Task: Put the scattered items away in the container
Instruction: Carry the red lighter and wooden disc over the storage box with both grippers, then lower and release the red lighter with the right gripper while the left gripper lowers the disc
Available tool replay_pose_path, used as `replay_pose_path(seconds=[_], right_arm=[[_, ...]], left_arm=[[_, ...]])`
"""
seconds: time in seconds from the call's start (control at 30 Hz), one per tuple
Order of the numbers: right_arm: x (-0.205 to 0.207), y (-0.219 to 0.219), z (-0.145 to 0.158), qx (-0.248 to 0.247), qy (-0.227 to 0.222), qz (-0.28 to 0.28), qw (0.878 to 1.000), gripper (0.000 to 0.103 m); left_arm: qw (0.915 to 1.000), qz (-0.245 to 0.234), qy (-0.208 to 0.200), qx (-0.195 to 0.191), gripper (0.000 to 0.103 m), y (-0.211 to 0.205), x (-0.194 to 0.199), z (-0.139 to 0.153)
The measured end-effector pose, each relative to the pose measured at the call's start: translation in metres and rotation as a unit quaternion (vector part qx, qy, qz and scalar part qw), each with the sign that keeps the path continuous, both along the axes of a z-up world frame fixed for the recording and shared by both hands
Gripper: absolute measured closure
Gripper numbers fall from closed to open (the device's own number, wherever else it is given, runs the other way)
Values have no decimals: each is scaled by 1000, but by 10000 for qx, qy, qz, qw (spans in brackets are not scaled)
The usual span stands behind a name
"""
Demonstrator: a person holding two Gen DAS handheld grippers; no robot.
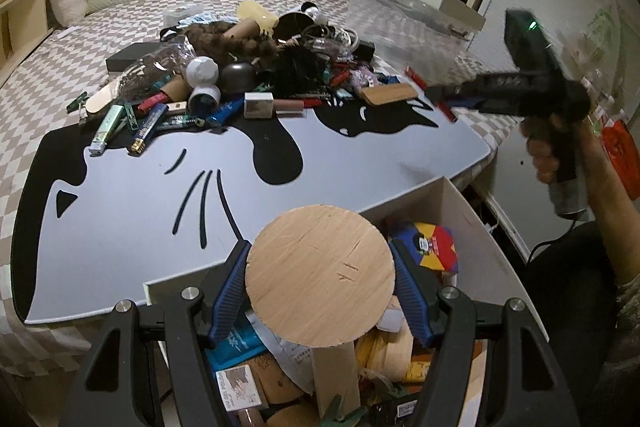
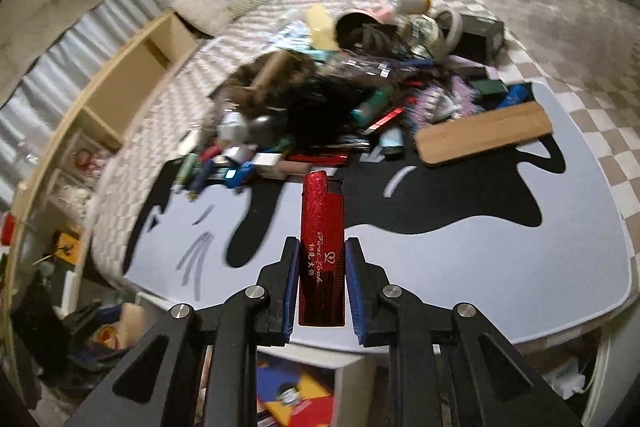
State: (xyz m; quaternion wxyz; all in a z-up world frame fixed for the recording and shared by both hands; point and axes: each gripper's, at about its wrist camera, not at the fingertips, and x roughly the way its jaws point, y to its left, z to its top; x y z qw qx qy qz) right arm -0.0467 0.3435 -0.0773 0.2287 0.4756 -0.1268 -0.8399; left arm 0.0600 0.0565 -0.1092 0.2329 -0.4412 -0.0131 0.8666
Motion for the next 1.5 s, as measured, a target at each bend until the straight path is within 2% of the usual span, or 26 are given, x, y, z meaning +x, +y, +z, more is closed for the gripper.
replay_pose_path(seconds=[0.2,0.6,0.77,0.97,1.5], right_arm=[[25,-17,7,63,132,433,9990,80],[69,-63,-17,-282,-382,1397,9891,80],[85,-78,-30,-216,-597,1691,9835,80],[97,-84,-41,-144,-791,1804,9803,80],[104,-90,-55,303,-960,1980,9750,80]], left_arm=[[9998,-103,-128,-86,35,7,6,-8],[9987,-307,-314,-272,35,20,16,-20],[9984,-282,-378,-314,35,18,18,-24],[9978,-178,-491,-411,35,16,17,-30],[9952,111,-653,-726,35,8,10,-42]])
